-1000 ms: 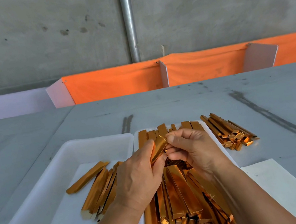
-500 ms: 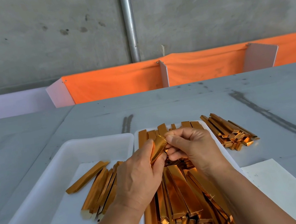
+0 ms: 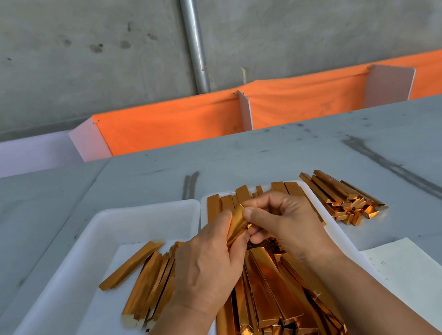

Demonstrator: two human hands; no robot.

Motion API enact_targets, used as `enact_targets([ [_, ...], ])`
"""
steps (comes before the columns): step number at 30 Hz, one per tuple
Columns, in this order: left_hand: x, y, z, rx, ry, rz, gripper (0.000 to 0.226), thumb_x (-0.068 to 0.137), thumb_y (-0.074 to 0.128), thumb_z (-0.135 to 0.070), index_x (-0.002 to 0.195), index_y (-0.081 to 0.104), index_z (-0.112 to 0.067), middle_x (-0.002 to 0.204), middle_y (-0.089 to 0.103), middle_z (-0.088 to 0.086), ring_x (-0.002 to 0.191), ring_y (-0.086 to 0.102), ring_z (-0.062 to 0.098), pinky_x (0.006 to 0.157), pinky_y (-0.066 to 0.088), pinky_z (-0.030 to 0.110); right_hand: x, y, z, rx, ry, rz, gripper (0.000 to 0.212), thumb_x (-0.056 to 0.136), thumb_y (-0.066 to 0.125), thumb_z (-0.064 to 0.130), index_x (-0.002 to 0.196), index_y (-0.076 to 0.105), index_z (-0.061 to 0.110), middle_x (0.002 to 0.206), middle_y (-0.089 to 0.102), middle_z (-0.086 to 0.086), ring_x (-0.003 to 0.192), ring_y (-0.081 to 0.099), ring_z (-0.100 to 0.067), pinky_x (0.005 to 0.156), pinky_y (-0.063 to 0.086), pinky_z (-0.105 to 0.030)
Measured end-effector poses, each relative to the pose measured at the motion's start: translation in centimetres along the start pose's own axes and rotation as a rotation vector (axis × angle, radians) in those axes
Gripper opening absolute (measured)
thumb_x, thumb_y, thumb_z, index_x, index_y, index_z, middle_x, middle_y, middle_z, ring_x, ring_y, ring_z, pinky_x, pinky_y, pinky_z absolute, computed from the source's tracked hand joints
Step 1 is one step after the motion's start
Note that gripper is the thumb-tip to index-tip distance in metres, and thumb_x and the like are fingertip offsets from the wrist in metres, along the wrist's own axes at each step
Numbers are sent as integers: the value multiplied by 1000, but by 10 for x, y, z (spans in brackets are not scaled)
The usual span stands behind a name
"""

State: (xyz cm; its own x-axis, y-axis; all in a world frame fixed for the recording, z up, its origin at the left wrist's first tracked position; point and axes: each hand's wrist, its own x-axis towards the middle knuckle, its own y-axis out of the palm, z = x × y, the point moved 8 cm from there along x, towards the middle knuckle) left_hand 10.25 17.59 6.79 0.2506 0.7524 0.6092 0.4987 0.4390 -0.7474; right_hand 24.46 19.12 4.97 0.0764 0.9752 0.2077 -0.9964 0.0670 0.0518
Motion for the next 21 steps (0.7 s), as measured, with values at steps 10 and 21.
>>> enact_targets([
  [10, 3, -2, 18, -440, -203, 49, 83, 72, 78, -44, 138, 28, -50, 109, 61, -25, 72, 63, 2, 68, 55, 24, 4, -30, -11, 80, 104, -248, 6, 93, 66, 16, 91, 72, 15, 68, 73, -6, 57, 69, -14, 63, 57, -24],
  [21, 9, 3, 26, -1229, -272, 63, 41, 71, 80, -22, 109, 70, -35, 97, 74, 2, 93, 70, 15, 74, 55, 21, 2, -10, -20, 140, 240, -49, 15, 95, 64, 18, 97, 68, 4, 73, 72, -12, 51, 63, -15, 49, 53, -21],
])
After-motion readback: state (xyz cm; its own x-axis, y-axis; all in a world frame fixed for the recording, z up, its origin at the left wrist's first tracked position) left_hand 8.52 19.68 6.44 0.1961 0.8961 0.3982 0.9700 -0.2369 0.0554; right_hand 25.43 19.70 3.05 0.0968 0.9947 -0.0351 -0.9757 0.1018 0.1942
